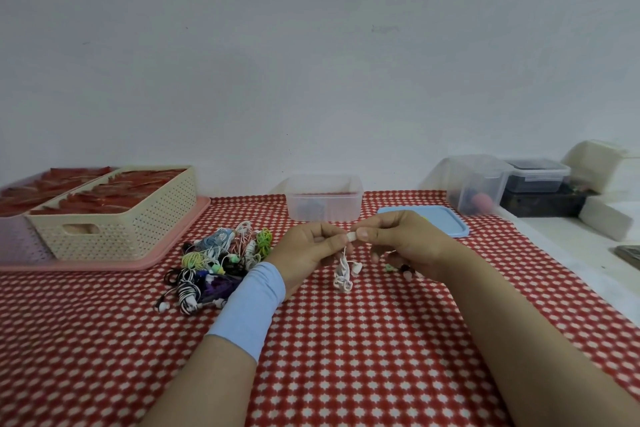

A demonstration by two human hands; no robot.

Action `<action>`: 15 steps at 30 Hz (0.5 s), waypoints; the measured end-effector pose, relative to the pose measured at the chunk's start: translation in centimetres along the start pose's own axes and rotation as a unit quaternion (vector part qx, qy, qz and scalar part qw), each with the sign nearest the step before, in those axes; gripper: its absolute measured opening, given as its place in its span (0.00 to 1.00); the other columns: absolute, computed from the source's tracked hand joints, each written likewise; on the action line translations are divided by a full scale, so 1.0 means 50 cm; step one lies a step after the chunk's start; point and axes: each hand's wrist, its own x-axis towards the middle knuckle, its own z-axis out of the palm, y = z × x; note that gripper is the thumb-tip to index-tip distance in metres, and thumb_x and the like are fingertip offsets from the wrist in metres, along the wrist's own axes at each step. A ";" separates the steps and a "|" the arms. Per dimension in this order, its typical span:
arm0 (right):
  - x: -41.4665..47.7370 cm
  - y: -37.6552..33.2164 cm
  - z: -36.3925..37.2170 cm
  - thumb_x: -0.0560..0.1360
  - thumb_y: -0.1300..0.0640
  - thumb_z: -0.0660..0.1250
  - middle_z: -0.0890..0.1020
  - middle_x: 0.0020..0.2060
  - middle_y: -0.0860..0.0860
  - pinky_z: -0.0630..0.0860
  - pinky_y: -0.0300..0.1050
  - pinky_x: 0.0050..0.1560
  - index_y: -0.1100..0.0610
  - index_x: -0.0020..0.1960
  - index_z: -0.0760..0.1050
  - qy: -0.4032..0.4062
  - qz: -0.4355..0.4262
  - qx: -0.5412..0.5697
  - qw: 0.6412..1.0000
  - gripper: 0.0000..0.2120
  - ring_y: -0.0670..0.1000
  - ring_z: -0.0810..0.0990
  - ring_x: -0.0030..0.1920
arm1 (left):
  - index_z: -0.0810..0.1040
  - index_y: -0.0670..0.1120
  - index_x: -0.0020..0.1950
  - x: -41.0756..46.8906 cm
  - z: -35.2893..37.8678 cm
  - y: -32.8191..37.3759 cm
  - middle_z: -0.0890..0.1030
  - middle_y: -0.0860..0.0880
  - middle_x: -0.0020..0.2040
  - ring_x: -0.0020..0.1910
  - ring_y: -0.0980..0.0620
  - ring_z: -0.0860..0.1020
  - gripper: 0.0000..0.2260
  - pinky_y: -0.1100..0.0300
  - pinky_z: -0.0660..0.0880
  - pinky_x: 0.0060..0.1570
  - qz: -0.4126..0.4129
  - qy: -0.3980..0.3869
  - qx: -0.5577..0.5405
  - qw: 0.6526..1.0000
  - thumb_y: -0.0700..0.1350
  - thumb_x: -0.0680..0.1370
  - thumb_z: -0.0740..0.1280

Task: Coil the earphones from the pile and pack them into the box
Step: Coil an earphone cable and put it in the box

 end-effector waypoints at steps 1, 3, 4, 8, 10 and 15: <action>-0.003 -0.004 -0.007 0.70 0.46 0.74 0.87 0.44 0.48 0.69 0.38 0.31 0.52 0.49 0.86 0.025 -0.008 -0.023 0.999 0.12 0.47 0.79 0.34 | 0.82 0.42 0.50 0.002 -0.001 0.000 0.86 0.46 0.43 0.43 0.51 0.83 0.03 0.58 0.79 0.48 0.002 0.005 0.017 1.000 0.38 0.77 0.70; -0.003 -0.004 -0.028 0.75 0.48 0.72 0.87 0.46 0.46 0.73 0.38 0.32 0.52 0.47 0.86 0.101 -0.025 -0.074 0.992 0.08 0.45 0.79 0.32 | 0.82 0.42 0.52 0.003 -0.003 -0.001 0.87 0.47 0.45 0.45 0.52 0.84 0.05 0.59 0.80 0.51 0.003 0.017 0.067 0.998 0.39 0.77 0.70; 0.000 -0.001 -0.040 0.77 0.52 0.72 0.87 0.46 0.45 0.75 0.36 0.31 0.54 0.46 0.86 0.138 -0.033 -0.098 0.985 0.07 0.44 0.79 0.30 | 0.81 0.43 0.53 0.002 -0.003 0.000 0.87 0.48 0.45 0.46 0.53 0.85 0.05 0.60 0.80 0.51 0.003 0.022 0.087 0.996 0.39 0.78 0.70; 0.012 0.018 -0.065 0.77 0.61 0.72 0.84 0.43 0.40 0.73 0.28 0.35 0.51 0.48 0.86 0.163 -0.034 -0.216 0.962 0.06 0.34 0.78 0.30 | 0.80 0.50 0.56 0.000 -0.004 0.007 0.86 0.50 0.46 0.48 0.57 0.84 0.07 0.70 0.75 0.48 0.024 0.036 0.139 0.989 0.42 0.79 0.69; 0.016 0.026 -0.067 0.76 0.61 0.72 0.85 0.45 0.42 0.73 0.27 0.43 0.49 0.49 0.86 0.143 -0.020 -0.281 0.949 0.08 0.35 0.80 0.40 | 0.80 0.55 0.59 -0.001 -0.007 0.009 0.85 0.51 0.46 0.49 0.58 0.83 0.10 0.73 0.73 0.48 0.039 0.027 0.182 0.982 0.44 0.79 0.68; 0.025 0.029 -0.057 0.73 0.54 0.76 0.86 0.44 0.42 0.80 0.38 0.47 0.46 0.46 0.87 0.089 0.055 -0.398 0.911 0.04 0.44 0.83 0.44 | 0.83 0.52 0.55 -0.004 -0.021 0.015 0.84 0.54 0.49 0.48 0.61 0.81 0.09 0.75 0.74 0.42 0.041 0.051 0.221 0.973 0.43 0.77 0.71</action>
